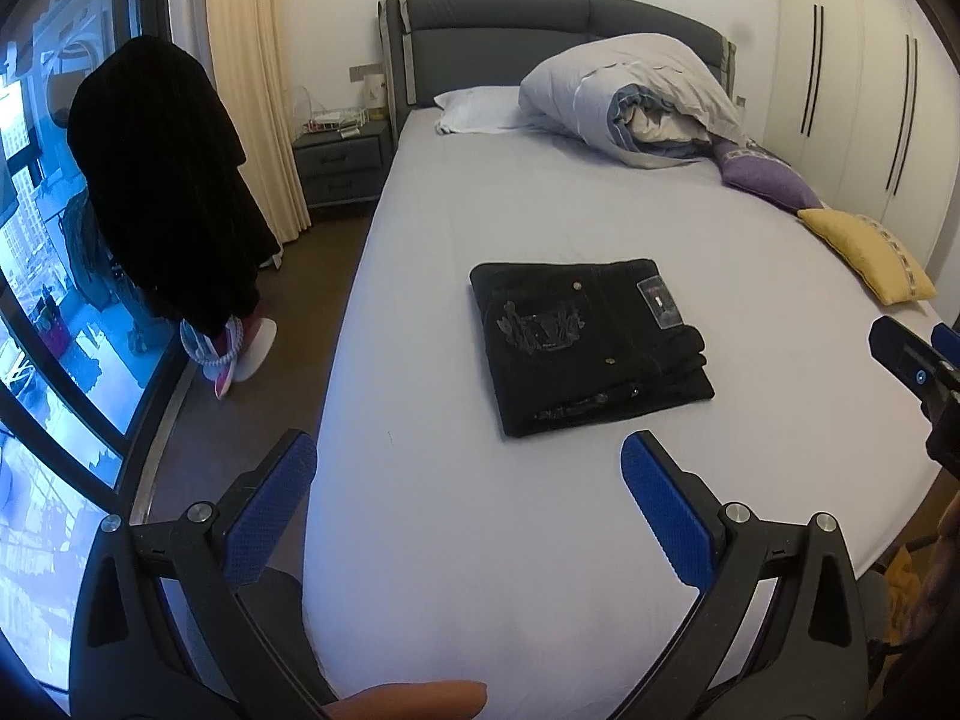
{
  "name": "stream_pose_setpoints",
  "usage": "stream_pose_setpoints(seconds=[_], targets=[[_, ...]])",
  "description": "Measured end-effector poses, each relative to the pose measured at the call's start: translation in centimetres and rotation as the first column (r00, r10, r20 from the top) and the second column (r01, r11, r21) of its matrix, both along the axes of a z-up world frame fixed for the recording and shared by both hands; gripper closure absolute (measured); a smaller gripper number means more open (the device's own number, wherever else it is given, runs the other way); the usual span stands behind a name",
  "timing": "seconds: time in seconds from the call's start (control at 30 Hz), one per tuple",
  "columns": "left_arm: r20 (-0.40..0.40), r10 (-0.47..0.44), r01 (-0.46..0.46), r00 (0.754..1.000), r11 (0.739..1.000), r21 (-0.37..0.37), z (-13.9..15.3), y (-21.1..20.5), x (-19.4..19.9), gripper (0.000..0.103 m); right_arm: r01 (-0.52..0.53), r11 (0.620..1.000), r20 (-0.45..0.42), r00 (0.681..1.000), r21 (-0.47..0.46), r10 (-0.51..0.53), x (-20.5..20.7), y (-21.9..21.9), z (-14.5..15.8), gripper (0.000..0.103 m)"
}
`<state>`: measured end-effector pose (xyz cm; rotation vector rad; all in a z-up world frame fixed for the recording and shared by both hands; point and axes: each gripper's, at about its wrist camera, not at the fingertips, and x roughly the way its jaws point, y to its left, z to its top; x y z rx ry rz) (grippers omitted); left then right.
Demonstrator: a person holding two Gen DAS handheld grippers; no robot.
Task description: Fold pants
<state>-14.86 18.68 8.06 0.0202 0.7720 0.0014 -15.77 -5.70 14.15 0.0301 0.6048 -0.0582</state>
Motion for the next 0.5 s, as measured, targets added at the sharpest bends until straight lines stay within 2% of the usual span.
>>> stream_pose_setpoints(seconds=[0.5], targets=[[-0.041, 0.006, -0.006, 0.999, 1.0, -0.007, -1.5, 0.4, 1.2, 0.0, -0.033, 0.999, -0.051, 0.998, -0.009, 0.033, 0.4, 0.8, -0.9, 0.0]])
